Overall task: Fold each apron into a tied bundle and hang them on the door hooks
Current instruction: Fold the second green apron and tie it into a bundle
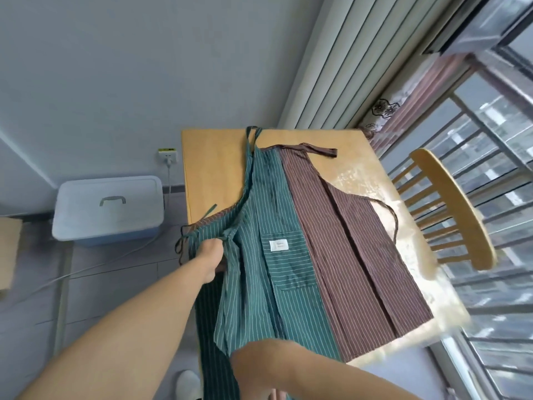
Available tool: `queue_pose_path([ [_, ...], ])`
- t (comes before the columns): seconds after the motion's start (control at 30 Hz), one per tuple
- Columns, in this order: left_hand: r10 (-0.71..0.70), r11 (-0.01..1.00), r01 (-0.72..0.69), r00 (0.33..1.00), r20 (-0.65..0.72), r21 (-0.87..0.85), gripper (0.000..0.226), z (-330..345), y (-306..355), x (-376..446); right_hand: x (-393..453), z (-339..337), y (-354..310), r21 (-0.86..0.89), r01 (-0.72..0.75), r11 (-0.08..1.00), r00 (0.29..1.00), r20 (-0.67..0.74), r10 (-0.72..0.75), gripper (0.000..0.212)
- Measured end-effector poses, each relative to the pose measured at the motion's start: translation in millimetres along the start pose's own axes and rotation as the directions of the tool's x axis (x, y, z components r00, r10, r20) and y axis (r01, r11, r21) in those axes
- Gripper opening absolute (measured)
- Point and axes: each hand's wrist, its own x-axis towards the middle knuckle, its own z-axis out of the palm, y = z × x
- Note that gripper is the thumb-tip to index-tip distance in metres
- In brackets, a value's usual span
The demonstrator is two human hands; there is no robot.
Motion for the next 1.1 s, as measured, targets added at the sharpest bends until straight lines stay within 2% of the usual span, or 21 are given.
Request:
queue_pose_path([
  [0.07, -0.064, 0.993, 0.06, 0.997, -0.033, -0.099, 0.052, -15, -10, 4, 23, 4, 1, 0.086, -0.001, 0.996, 0.999, 0.037, -0.002, 0.044],
  [0.1, -0.067, 0.989, 0.059, 0.996, -0.058, -0.135, 0.055, -22, -14, 5, 32, 4, 6, 0.111, -0.045, 0.993, 0.999, -0.012, 0.047, 0.058],
  [0.13, -0.057, 0.989, 0.045, 0.995, -0.085, -0.143, 0.057, -32, -23, 7, 41, 7, 14, 0.129, -0.111, 0.985, 0.985, -0.118, 0.127, 0.066],
  [0.17, -0.026, 0.99, 0.011, 0.995, -0.099, -0.142, 0.056, -37, -25, 8, 48, 7, 30, 0.159, -0.184, 0.97, 0.933, -0.283, 0.224, 0.061],
  [0.2, 0.001, 0.991, -0.015, 0.994, -0.105, -0.136, 0.054, -42, -30, 9, 57, 11, 48, 0.218, -0.225, 0.949, 0.839, -0.451, 0.303, 0.045],
  [0.23, 0.028, 0.989, -0.043, 0.994, -0.107, -0.14, 0.05, -45, -33, 7, 65, 16, 66, 0.295, -0.253, 0.922, 0.747, -0.546, 0.379, 0.031],
  [0.27, 0.057, 0.988, -0.073, 0.992, -0.114, -0.135, 0.047, -47, -35, 5, 70, 19, 81, 0.364, -0.249, 0.897, 0.683, -0.591, 0.429, 0.033],
  [0.3, 0.102, 0.988, -0.116, 0.986, -0.132, -0.102, 0.045, -48, -36, 3, 74, 24, 93, 0.421, -0.242, 0.874, 0.671, -0.578, 0.464, 0.04],
  [0.37, 0.224, 0.974, -0.209, 0.952, -0.208, 0.09, 0.045, -46, -36, -4, 79, 31, 108, 0.52, -0.192, 0.832, 0.688, -0.533, 0.492, 0.054],
  [0.47, 0.356, 0.882, -0.253, 0.911, -0.209, 0.398, 0.049, -37, -35, -15, 87, 38, 112, 0.566, -0.153, 0.81, 0.712, -0.505, 0.488, 0.057],
  [0.5, 0.411, 0.799, -0.266, 0.896, -0.168, 0.539, 0.046, -35, -36, -17, 90, 39, 112, 0.566, -0.147, 0.811, 0.72, -0.501, 0.48, 0.058],
  [0.53, 0.467, 0.654, -0.282, 0.881, -0.081, 0.702, 0.044, -34, -37, -19, 92, 40, 112, 0.568, -0.147, 0.81, 0.721, -0.499, 0.481, 0.06],
  [0.57, 0.506, 0.465, -0.304, 0.862, 0.032, 0.831, 0.046, -32, -37, -22, 93, 41, 112, 0.566, -0.147, 0.811, 0.718, -0.503, 0.481, 0.062],
  [0.6, 0.528, 0.283, -0.326, 0.838, 0.137, 0.902, 0.052, -31, -36, -25, 94, 42, 112, 0.56, -0.146, 0.816, 0.718, -0.507, 0.477, 0.064],
  [0.63, 0.535, 0.174, -0.337, 0.821, 0.199, 0.925, 0.055, -32, -33, -27, 96, 43, 113, 0.557, -0.152, 0.816, 0.722, -0.501, 0.477, 0.066],
  [0.67, 0.541, 0.124, -0.342, 0.81, 0.225, 0.931, 0.052, -34, -30, -29, 97, 43, 115, 0.56, -0.161, 0.813, 0.729, -0.488, 0.48, 0.067],
  [0.73, 0.558, 0.107, -0.322, 0.802, 0.211, 0.941, 0.035, -44, -25, -28, 100, 45, 122, 0.546, -0.189, 0.816, 0.743, -0.464, 0.483, 0.065],
  [0.83, 0.578, 0.163, -0.194, 0.813, 0.066, 0.967, 0.021, -82, -11, -16, 101, 47, 129, 0.516, -0.202, 0.833, 0.763, -0.45, 0.464, 0.064],
  [0.97, 0.551, 0.287, 0.006, 0.817, -0.171, 0.958, 0.023, -135, 19, -1, 105, 50, 134, 0.516, -0.18, 0.837, 0.762, -0.465, 0.451, 0.068],
  [1.1, 0.387, 0.263, 0.212, 0.871, -0.304, 0.941, 0.04, -160, 27, 1, 105, 50, 136, 0.532, -0.193, 0.824, 0.744, -0.469, 0.476, 0.066],
])
